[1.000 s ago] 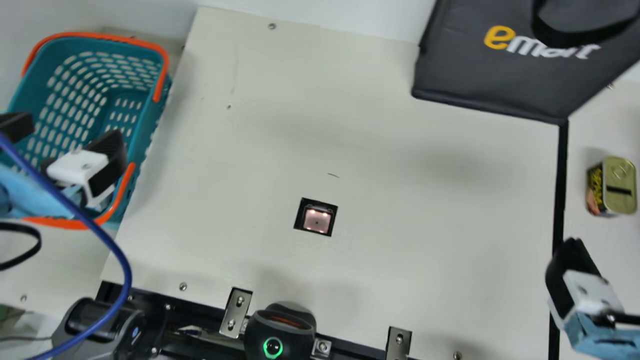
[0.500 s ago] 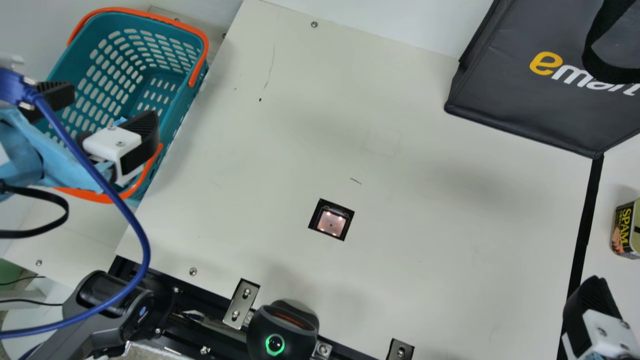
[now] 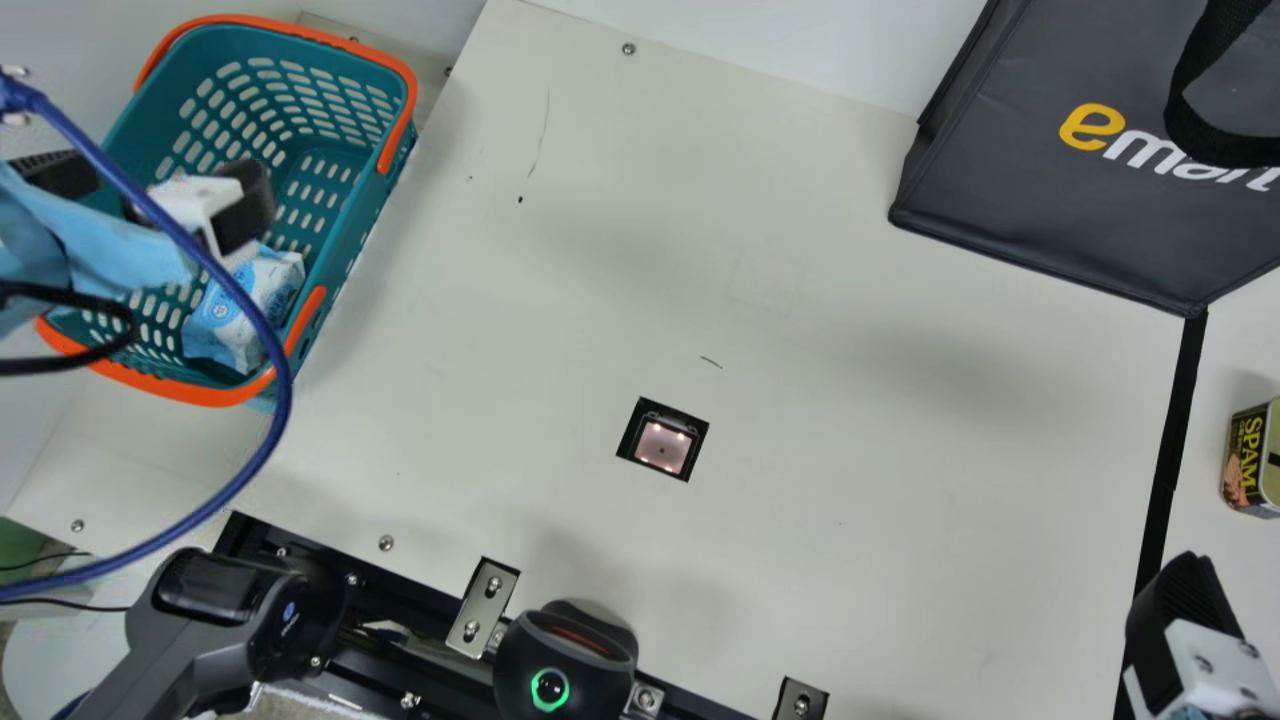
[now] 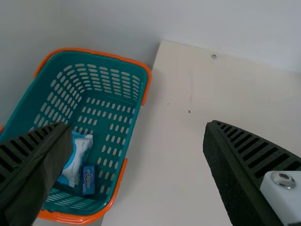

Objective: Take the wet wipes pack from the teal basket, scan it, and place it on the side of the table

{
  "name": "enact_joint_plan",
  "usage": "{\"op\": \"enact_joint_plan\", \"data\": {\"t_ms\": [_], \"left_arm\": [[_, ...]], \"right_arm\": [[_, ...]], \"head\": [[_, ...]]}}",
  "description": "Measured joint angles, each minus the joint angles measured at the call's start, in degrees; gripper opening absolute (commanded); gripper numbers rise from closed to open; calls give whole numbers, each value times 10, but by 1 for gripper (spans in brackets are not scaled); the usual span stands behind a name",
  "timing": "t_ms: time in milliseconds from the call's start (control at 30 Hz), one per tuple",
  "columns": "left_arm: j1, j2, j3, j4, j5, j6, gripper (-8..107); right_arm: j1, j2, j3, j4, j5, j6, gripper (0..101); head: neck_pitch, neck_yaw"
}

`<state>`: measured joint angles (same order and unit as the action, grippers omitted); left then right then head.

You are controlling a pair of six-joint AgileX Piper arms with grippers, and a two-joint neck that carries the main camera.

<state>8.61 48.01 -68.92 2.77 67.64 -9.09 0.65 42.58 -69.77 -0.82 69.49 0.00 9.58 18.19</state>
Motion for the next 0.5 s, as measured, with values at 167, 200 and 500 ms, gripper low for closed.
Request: {"op": "enact_joint_plan", "data": {"t_ms": [167,200,500], "left_arm": [[53,18,4,18,-7,-36,90],[65,23,5,22,-9,-42,90],[138,57,18,38,-24,-55,90]], "right_arm": [[0,0,0,0,0,0,95],[0,0,0,0,0,0,95],[0,0,0,0,0,0,95]], "head": [[0,1],[0,1],[0,0]]}}
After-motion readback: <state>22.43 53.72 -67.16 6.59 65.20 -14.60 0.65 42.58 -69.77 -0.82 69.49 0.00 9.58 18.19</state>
